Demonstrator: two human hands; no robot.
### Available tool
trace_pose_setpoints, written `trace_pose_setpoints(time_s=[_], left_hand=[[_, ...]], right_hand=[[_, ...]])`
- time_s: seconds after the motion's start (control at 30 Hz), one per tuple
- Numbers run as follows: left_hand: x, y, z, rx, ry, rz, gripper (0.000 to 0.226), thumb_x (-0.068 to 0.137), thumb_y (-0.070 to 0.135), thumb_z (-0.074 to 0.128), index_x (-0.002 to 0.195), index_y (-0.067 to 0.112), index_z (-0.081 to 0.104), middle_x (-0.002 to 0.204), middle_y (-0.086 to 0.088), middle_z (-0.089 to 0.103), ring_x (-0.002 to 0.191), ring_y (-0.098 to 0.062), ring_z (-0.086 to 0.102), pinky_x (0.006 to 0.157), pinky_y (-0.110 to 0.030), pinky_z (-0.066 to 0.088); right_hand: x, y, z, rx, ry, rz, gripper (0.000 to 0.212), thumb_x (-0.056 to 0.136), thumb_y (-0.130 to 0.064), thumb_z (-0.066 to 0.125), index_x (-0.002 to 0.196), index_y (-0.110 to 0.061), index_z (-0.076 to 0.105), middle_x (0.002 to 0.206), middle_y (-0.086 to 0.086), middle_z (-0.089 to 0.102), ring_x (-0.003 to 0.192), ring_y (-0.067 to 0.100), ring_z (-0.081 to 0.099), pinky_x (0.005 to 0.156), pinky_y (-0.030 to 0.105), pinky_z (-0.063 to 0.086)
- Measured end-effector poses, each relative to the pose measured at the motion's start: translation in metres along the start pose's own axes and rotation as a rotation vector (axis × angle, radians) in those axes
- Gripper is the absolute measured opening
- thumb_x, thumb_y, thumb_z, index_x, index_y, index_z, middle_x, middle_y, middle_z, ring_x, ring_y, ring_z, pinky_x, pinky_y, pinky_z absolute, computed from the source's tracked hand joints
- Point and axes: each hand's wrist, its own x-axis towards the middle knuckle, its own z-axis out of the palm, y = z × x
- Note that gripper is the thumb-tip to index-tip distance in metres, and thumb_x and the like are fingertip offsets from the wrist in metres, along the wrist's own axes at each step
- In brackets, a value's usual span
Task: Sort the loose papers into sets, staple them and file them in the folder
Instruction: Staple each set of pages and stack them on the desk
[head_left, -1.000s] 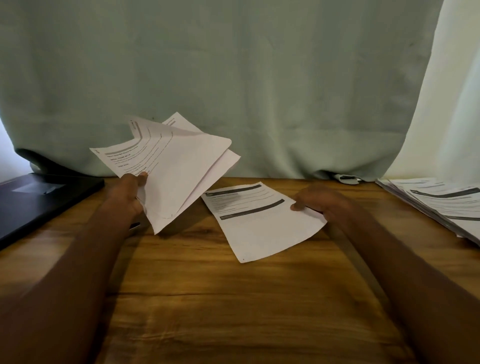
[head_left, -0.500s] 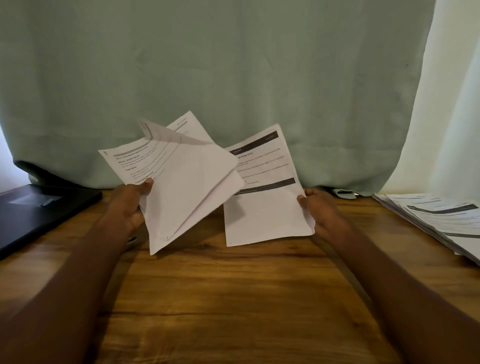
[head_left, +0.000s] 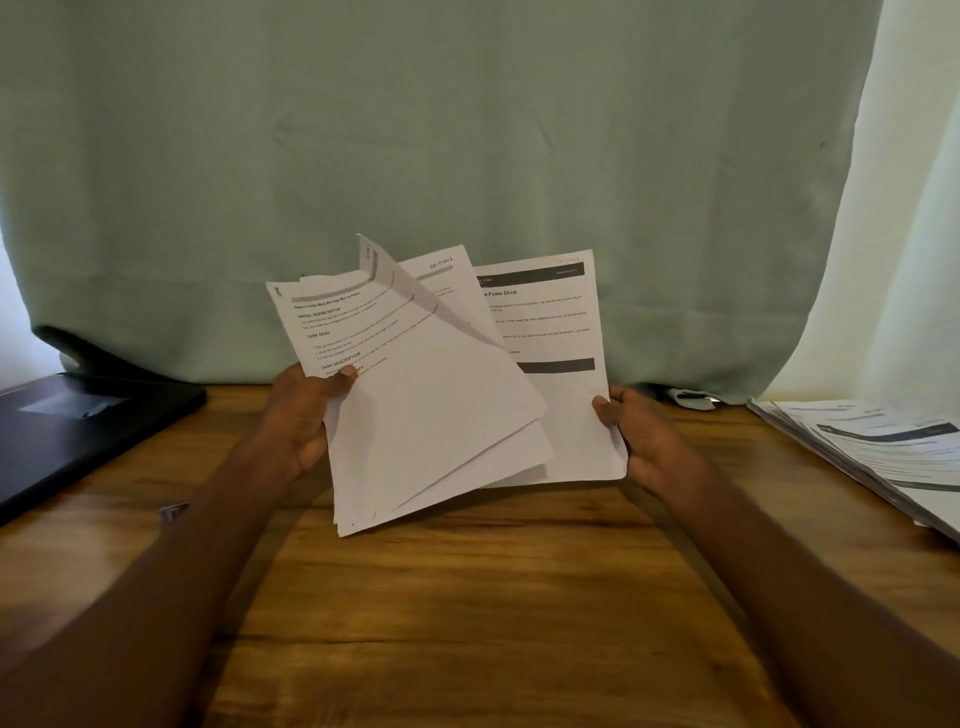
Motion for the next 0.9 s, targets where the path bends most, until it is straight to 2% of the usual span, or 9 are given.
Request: trace_pose_setpoints(time_s=[0.23,0.37,0.43,0.5,0.6,0.7,0.77,0.83,0.9], left_hand=[[0.003,-0.005,0.003,-0.002,-0.015,0.009,0.035,0.095,0.000,0.067,0.127,0.015,0.068,0.119,-0.003,0.076,0.105,-0.023,0.074,0.079,-0.034,0.060],[-0.004,-0.011,0.013,0.000,-0.092,-0.023,0.035,0.093,-0.005,0.065,0.127,0.004,0.066,0.119,-0.013,0.075,0.108,-0.032,0.073,0.085,-0.043,0.060],[-0.009,-0.012,0.017,0.021,-0.096,-0.036,0.033,0.095,-0.008,0.061,0.126,0.003,0.066,0.116,-0.013,0.076,0.106,-0.032,0.073,0.080,-0.040,0.062],[-0.010,-0.014,0.021,0.053,-0.072,-0.061,0.036,0.097,-0.008,0.060,0.130,0.006,0.065,0.120,-0.011,0.075,0.110,-0.032,0.072,0.089,-0.042,0.061],[-0.008,-0.015,0.023,0.125,-0.057,-0.034,0.050,0.096,-0.010,0.061,0.141,0.011,0.056,0.132,-0.007,0.069,0.121,-0.028,0.066,0.103,-0.045,0.054],[-0.008,-0.015,0.026,0.236,-0.030,0.060,0.062,0.093,-0.009,0.066,0.147,0.014,0.045,0.136,-0.003,0.064,0.124,-0.021,0.061,0.097,-0.032,0.054],[-0.011,-0.016,0.030,0.308,-0.043,0.121,0.066,0.093,-0.004,0.070,0.149,0.013,0.041,0.134,0.000,0.064,0.122,-0.015,0.061,0.097,-0.027,0.054],[-0.014,-0.015,0.035,0.353,-0.069,0.167,0.067,0.090,0.000,0.076,0.146,0.012,0.042,0.124,0.008,0.065,0.113,-0.005,0.062,0.090,-0.017,0.056],[-0.018,-0.010,0.042,0.291,-0.091,0.130,0.068,0.086,0.004,0.081,0.143,0.012,0.047,0.119,0.009,0.069,0.105,-0.006,0.068,0.079,-0.016,0.058]], right_hand=[[0.000,0.004,0.002,0.036,-0.089,-0.008,0.024,0.103,-0.010,0.057,0.124,-0.019,0.065,0.119,0.011,0.073,0.108,0.036,0.068,0.093,0.058,0.057],[-0.006,0.008,0.012,0.064,-0.256,-0.016,0.033,0.102,-0.005,0.056,0.127,-0.024,0.065,0.117,0.008,0.075,0.106,0.033,0.071,0.077,0.046,0.061],[-0.011,0.009,0.021,0.052,-0.354,-0.016,0.040,0.101,-0.001,0.054,0.132,-0.024,0.063,0.119,0.008,0.075,0.109,0.034,0.071,0.078,0.045,0.060],[-0.013,0.012,0.026,0.044,-0.423,-0.017,0.042,0.099,0.001,0.053,0.132,-0.022,0.064,0.120,0.009,0.074,0.111,0.033,0.071,0.082,0.043,0.059],[-0.016,0.016,0.033,0.054,-0.432,0.004,0.026,0.103,-0.021,0.055,0.123,-0.016,0.071,0.113,0.009,0.077,0.107,0.032,0.072,0.074,0.036,0.061],[-0.018,0.011,0.034,0.105,-0.476,0.067,0.057,0.098,-0.065,0.049,0.126,-0.018,0.067,0.118,0.010,0.075,0.109,0.030,0.072,0.074,0.037,0.062],[-0.020,0.008,0.033,0.108,-0.539,0.052,0.072,0.087,-0.074,0.058,0.133,-0.019,0.063,0.126,0.011,0.072,0.117,0.030,0.069,0.087,0.044,0.060],[-0.025,0.007,0.036,0.060,-0.505,-0.002,0.067,0.080,-0.058,0.079,0.132,-0.016,0.066,0.121,0.011,0.074,0.111,0.032,0.072,0.090,0.047,0.059],[-0.026,0.009,0.040,-0.001,-0.358,-0.095,0.050,0.082,-0.033,0.085,0.125,-0.014,0.069,0.110,0.008,0.078,0.097,0.030,0.076,0.079,0.045,0.062]])
